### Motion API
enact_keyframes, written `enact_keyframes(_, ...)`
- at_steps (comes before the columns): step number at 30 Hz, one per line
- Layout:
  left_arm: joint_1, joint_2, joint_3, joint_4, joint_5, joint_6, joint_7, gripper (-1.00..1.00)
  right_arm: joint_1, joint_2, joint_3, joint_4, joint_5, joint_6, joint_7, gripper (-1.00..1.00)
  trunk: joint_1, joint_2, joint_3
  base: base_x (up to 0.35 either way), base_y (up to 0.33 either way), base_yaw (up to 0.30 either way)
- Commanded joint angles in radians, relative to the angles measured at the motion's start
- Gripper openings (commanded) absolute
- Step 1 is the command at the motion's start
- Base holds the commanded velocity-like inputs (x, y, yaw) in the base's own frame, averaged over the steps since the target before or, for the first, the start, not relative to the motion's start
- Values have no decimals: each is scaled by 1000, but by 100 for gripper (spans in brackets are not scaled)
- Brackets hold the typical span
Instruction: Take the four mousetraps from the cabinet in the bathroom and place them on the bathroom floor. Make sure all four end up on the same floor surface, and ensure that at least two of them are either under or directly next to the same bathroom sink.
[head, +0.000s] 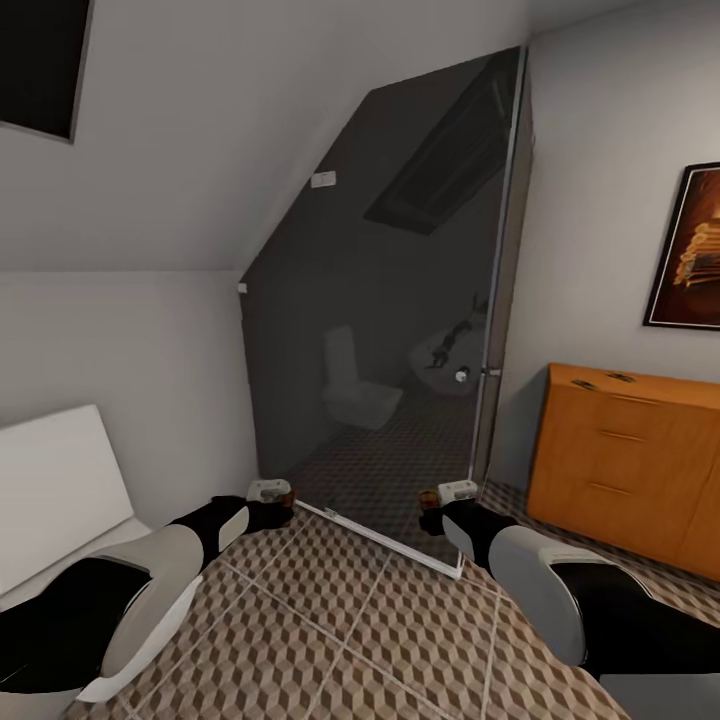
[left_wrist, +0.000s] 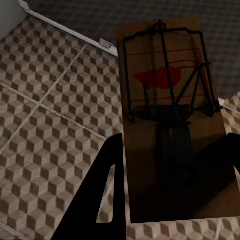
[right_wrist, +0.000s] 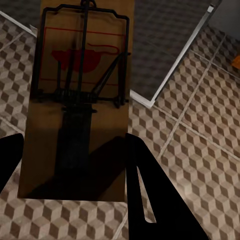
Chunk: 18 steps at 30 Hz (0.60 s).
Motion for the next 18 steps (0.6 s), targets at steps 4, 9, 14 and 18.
enact_keyframes(4, -1, 0, -9, -1, 8, 4, 0, -100, -1, 0, -5, 2, 5, 1, 2, -100, 0, -1, -1, 0, 0, 41)
enact_keyframes(9, -1, 0, -9, 0, 8, 5, 0, -100, -1, -1, -5, 2, 5, 2, 2, -100, 0, -1, -1, 0, 0, 10)
enact_keyframes(14, -1, 2, -9, 0, 8, 5, 0, -100, -1, -1, -5, 2, 6, 2, 1, -100, 0, -1, -1, 0, 0, 1)
enact_keyframes(18, -1, 2, -9, 0, 8, 6, 0, -100, -1, -1, -5, 2, 7, 2, -7, -100, 0, -1, -1, 0, 0, 28)
